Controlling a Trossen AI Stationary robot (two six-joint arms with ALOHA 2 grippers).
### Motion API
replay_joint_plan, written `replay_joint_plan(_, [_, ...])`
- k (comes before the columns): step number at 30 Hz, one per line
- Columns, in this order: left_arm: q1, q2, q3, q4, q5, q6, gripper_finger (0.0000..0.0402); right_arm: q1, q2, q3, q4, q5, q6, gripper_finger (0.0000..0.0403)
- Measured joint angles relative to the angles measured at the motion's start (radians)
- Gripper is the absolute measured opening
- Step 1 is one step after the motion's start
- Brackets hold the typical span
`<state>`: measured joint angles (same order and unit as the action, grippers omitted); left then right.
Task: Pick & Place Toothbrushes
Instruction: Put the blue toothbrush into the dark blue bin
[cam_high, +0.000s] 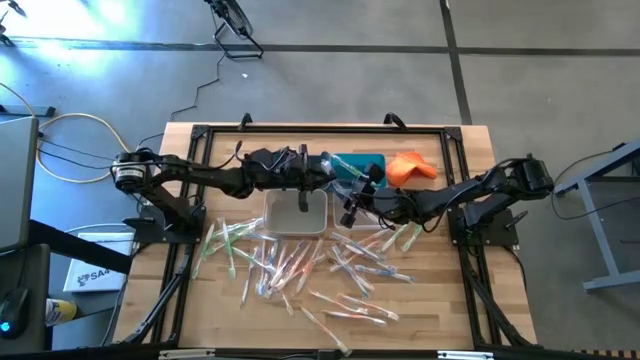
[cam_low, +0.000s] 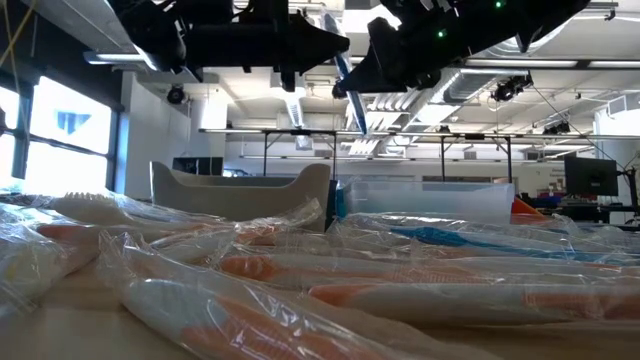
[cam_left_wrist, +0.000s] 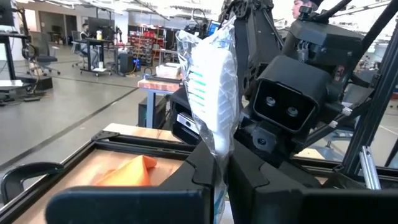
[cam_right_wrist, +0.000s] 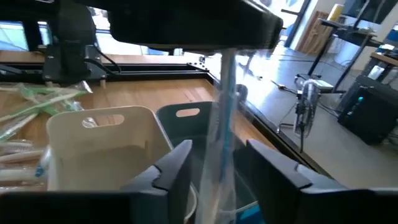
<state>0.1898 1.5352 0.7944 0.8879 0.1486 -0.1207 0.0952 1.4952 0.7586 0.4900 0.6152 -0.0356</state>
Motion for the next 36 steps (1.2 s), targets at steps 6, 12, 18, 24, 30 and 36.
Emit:
replay_joint_plan(6, [0.000,-0.009,0.000,0.003,0.000,0.042,0.0011,0.000,-0.012,0.000,-0.001,0.086,0.000,0.0217])
replay_joint_plan(12, [0.023,-0.025,0.000,-0.022,-0.001,0.064,0.0011,0.004,-0.039,0.000,-0.057,0.120,0.002,0.0254])
replay_joint_plan(18, [0.084,-0.032,-0.001,-0.046,0.006,0.061,0.0011,0.029,-0.069,0.000,-0.067,0.120,0.004,0.0259])
replay_joint_plan(24, [0.147,-0.049,-0.001,-0.135,0.045,0.060,0.0011,0.049,-0.120,0.001,-0.202,0.119,0.014,0.0259])
replay_joint_plan(30, [0.199,-0.131,-0.001,-0.323,0.045,0.073,0.0011,0.071,-0.134,0.001,-0.363,0.115,0.134,0.0256])
replay_joint_plan(36, [0.241,-0.241,-0.001,-0.519,0.045,0.098,0.0013,0.077,-0.134,0.001,-0.416,0.108,0.173,0.0255])
